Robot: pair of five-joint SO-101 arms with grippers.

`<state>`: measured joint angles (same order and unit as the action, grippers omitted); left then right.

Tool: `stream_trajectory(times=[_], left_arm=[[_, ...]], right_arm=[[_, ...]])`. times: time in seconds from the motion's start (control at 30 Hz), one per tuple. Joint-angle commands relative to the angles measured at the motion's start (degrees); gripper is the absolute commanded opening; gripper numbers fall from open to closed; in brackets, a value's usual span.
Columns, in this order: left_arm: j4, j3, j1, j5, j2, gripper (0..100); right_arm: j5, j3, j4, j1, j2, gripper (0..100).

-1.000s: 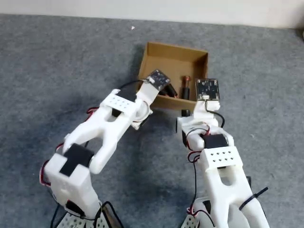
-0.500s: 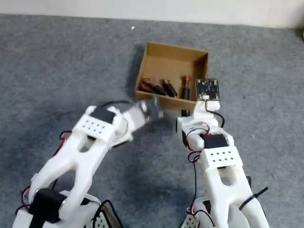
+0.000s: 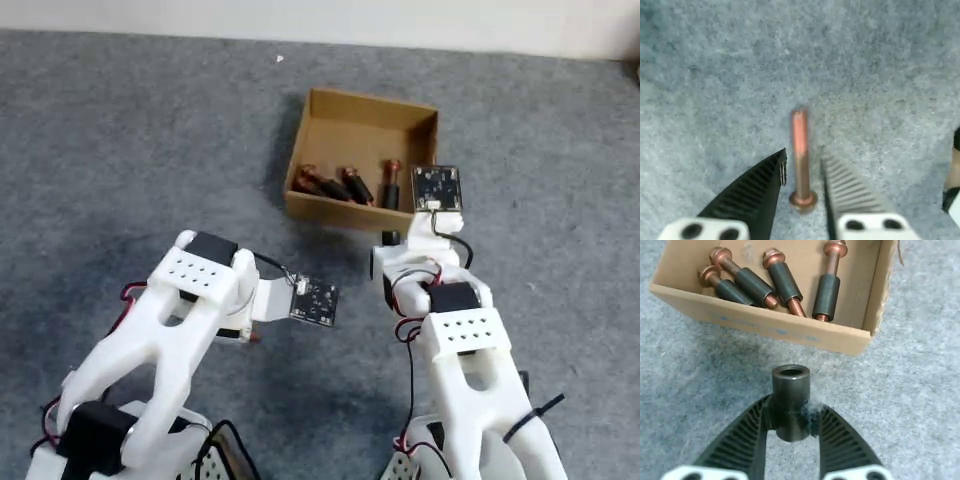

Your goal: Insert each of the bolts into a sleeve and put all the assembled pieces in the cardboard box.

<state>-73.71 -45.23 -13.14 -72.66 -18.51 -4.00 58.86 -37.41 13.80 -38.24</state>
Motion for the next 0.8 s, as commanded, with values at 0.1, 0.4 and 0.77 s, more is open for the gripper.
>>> stream_trajectory(times=[0.1, 0.4, 0.77], left_arm=[[-1.1, 8.3, 2.2, 14.5, -2.0, 13], [-10.5, 12.8, 2.3, 55.6, -2.0, 1], [-10.9, 11.5, 13.0, 97.7, -1.5, 1]], right_arm=[[-0.4, -0.7, 2.0, -0.7, -1.8, 0.5], [-0.4, -0.7, 2.0, -0.7, -1.9, 0.5], [-0.4, -0.7, 2.0, -0.7, -2.0, 0.5]])
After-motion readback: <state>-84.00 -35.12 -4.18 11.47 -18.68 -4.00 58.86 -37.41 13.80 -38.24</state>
